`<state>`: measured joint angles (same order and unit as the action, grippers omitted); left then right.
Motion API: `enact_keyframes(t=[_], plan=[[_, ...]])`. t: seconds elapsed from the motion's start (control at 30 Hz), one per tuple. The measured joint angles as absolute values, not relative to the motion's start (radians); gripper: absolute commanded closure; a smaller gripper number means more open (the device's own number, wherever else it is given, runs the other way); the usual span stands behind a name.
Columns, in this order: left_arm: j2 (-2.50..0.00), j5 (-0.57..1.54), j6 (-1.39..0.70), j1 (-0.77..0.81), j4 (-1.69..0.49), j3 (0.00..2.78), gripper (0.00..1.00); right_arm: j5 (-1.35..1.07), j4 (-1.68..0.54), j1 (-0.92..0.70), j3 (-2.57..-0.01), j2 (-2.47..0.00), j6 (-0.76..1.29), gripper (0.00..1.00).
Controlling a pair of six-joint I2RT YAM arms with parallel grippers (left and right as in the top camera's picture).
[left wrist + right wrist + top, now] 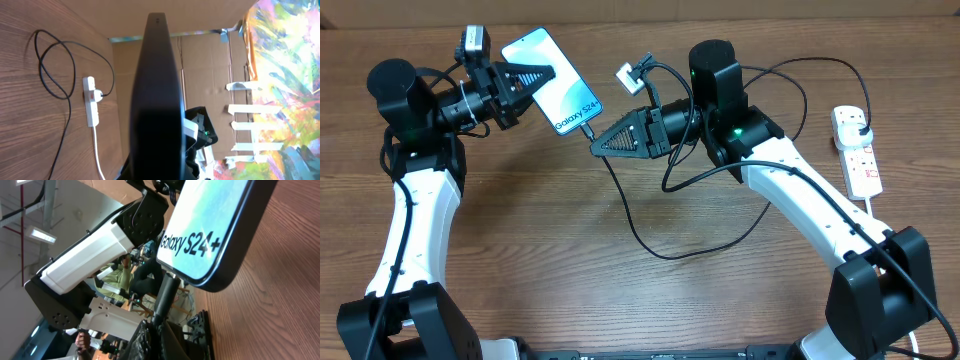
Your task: Plug charger to phone and switch on socket
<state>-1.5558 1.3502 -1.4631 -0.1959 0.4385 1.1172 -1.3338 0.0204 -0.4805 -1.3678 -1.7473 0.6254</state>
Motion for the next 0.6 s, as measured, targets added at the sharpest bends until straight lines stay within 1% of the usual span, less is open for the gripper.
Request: enact_keyframes(t=[0.2, 0.33, 0.4, 0.5, 0.57, 0.6], plan=[[-1.556, 1.383, -1.460, -0.176, 0.438, 1.117, 0.96, -1.325, 0.025, -0.480, -1.368, -1.747, 0.628, 0.76], [-1.556, 1.400, -1.460, -0.179, 0.438, 1.117, 0.96, -1.317, 0.020, -0.480, -1.368, -1.747, 0.630, 0.69], [-1.556, 1.409, -1.456, -0.196, 0.438, 1.117, 0.96, -1.311, 0.018, -0.480, -1.368, -1.747, 0.629, 0.62], [-1.556, 1.416, -1.428, -0.229, 0.437, 1.117, 0.96, -1.305, 0.016, -0.479, -1.368, -1.747, 0.627, 0.59], [-1.556, 1.424, -1.368, -0.245, 0.434, 1.117, 0.96, -1.300, 0.015, -0.468, -1.368, -1.747, 0.628, 0.59], [-1.556, 1.440, -1.305, -0.249, 0.416, 1.117, 0.96, -1.293, 0.006, -0.448, -1.368, -1.747, 0.629, 0.58]])
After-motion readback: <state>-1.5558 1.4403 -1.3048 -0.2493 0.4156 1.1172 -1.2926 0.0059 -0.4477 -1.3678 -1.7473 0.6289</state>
